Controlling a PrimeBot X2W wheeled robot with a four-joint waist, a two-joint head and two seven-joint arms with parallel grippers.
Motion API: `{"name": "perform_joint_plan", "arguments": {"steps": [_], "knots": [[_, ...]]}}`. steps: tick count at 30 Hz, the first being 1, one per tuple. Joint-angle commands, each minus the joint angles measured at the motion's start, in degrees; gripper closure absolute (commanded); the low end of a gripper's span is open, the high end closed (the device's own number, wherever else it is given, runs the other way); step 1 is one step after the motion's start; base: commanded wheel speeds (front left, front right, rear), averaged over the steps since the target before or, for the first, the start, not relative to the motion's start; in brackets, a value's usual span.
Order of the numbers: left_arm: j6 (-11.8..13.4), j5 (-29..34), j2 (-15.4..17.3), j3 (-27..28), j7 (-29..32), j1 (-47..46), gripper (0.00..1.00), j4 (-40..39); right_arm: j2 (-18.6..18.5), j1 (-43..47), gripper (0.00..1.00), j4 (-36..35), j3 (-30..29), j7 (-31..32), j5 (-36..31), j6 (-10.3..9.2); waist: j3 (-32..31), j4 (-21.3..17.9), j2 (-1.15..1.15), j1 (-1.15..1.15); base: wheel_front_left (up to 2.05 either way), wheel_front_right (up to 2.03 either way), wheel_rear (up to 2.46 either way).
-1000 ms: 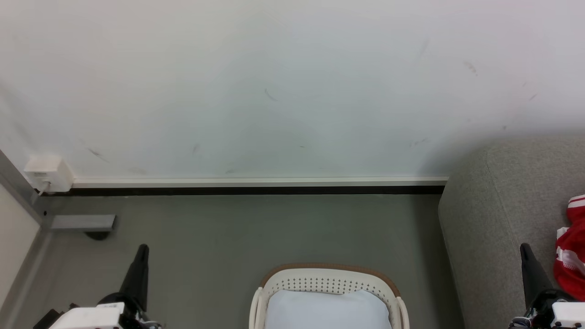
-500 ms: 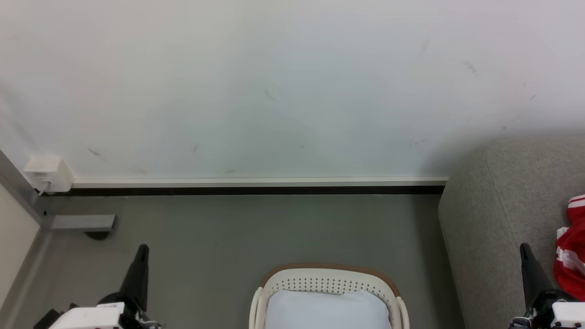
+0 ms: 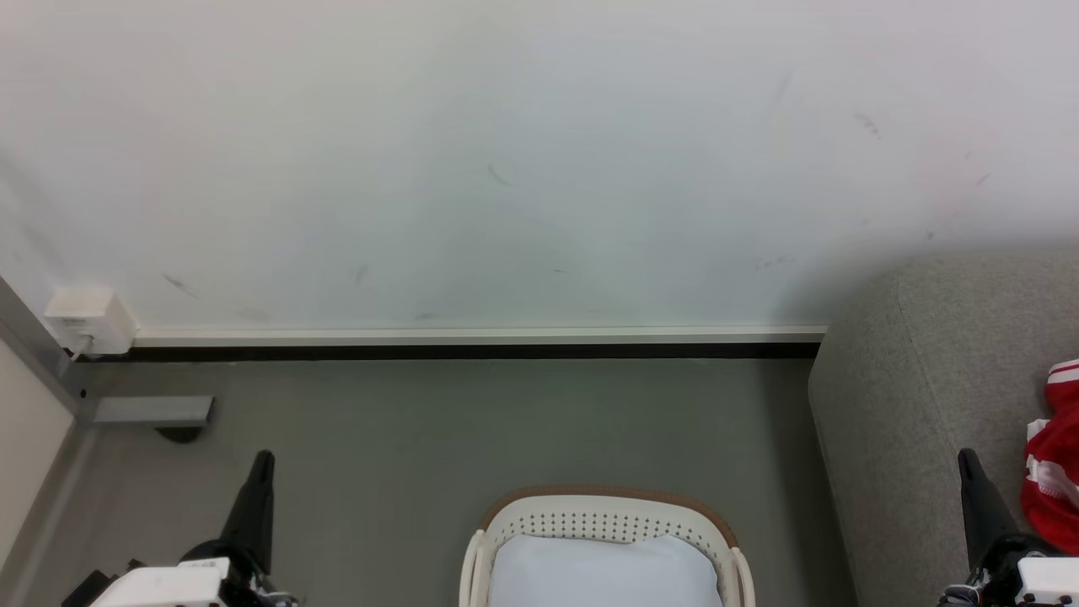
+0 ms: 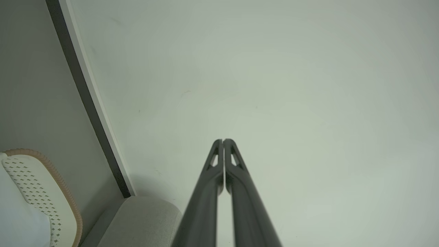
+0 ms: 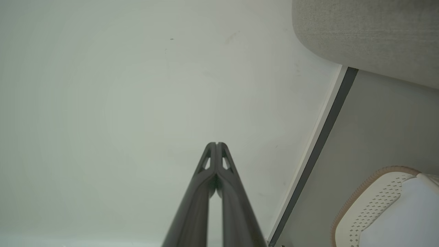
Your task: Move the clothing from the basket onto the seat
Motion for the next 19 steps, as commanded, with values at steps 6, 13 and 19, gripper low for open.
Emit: {"name": "perform_joint_plan", "arguments": {"steps": [6,13,19], "knots": [[0.06,-0.74,0.16,0.08,0.25,-0.52,1.00,-0.13,0.11,-0.78,1.00,-0.26,-0.27,-0.01,-0.35,-0.12,0.00,0.00,0.00,0.00,0.00,0.00,0.00],[0.06,-0.74,0.16,0.08,0.25,-0.52,1.00,-0.12,0.12,-0.78,1.00,-0.26,-0.31,0.02,-0.39,-0.12,0.00,0.00,0.00,0.00,0.00,0.00,0.00],[0.06,-0.74,0.16,0.08,0.25,-0.51,1.00,-0.13,0.14,-0.79,1.00,-0.26,-0.32,0.06,-0.42,-0.12,0.00,0.00,0.00,0.00,0.00,0.00,0.00]]}}
